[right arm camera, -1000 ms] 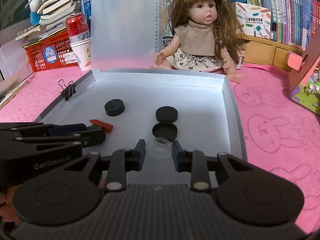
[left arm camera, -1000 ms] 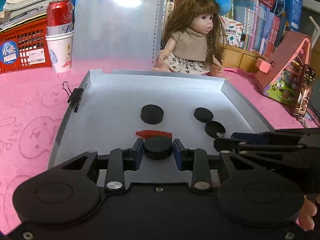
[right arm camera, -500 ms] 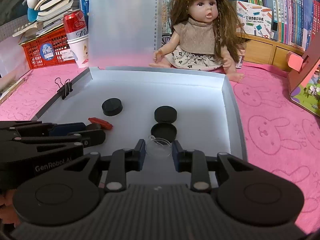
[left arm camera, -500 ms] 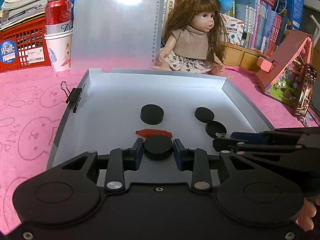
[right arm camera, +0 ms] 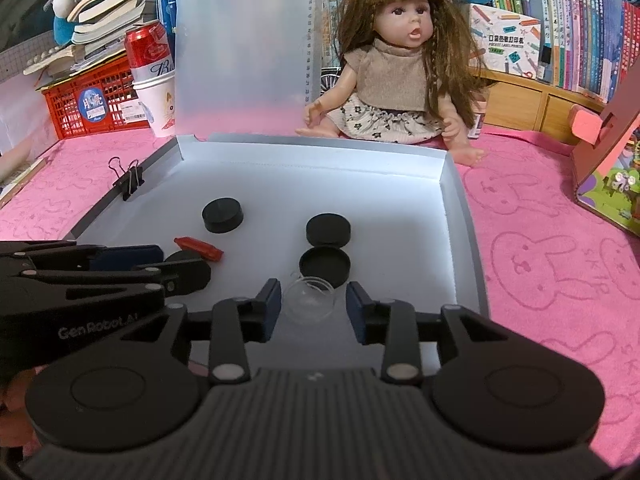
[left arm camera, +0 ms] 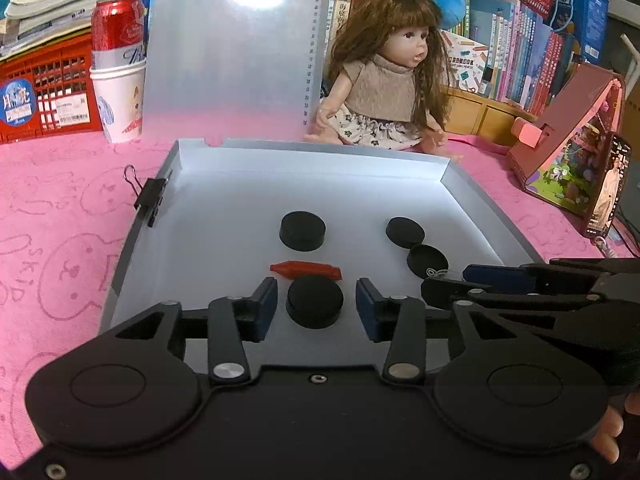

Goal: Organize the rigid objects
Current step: 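Open the left gripper to set the puck down while the right gripper sets the cap on the stacked pucks, then withdraw both grippers from the box back toward the loose objects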

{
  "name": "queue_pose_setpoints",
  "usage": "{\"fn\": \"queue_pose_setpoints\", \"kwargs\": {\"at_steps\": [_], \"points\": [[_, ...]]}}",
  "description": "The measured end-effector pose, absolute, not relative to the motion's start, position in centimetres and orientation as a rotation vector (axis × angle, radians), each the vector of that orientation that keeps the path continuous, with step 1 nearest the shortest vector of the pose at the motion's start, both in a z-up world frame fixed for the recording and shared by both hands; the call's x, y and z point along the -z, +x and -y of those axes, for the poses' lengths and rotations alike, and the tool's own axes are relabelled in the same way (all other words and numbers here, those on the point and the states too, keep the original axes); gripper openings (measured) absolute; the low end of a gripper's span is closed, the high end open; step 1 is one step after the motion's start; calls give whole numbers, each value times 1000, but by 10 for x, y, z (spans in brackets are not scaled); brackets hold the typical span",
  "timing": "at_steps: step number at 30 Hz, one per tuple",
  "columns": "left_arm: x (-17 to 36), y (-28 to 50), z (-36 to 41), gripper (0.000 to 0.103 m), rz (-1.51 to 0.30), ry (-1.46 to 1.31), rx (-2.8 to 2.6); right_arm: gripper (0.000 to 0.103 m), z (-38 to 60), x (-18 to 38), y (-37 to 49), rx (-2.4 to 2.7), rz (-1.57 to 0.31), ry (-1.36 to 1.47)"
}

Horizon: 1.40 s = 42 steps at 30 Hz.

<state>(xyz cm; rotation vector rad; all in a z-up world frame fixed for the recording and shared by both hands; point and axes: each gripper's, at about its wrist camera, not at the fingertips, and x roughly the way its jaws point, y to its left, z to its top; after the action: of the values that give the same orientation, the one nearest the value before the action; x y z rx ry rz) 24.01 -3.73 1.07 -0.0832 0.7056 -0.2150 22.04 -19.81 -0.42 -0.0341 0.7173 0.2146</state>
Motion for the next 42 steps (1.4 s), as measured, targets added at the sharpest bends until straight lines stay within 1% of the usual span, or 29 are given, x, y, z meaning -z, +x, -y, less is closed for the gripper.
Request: {"fn": "queue_pose_setpoints", "kwargs": {"at_steps": [2, 4, 7, 12, 13, 17, 19, 21, 31, 42], "points": [[-14, 238, 36, 45, -698, -85, 215, 59, 200, 1, 219, -209, -708, -32], [-18, 237, 35, 47, -692, -92, 214, 69, 203, -1, 218, -190, -693, -32], [-24, 234, 32, 51, -680, -101, 214, 78, 206, -6, 216, -170, -668, -37], [-34, 224, 30, 60, -653, -103, 227, 86, 215, -12, 210, -155, -641, -9], [-36, 222, 30, 63, -646, -104, 232, 87, 217, -13, 209, -152, -635, -5], [-44, 210, 30, 73, -611, -97, 253, 97, 223, -18, 202, -137, -605, 1], [-48, 204, 31, 75, -597, -93, 260, 102, 226, -20, 197, -134, -589, 6], [-51, 199, 32, 76, -589, -89, 272, 103, 228, -23, 192, -131, -571, 7], [-56, 173, 30, 80, -561, -72, 304, 103, 229, -30, 168, -118, -507, -46], [-54, 140, 19, 80, -548, -58, 309, 103, 239, -32, 140, -135, -499, -43]]}}
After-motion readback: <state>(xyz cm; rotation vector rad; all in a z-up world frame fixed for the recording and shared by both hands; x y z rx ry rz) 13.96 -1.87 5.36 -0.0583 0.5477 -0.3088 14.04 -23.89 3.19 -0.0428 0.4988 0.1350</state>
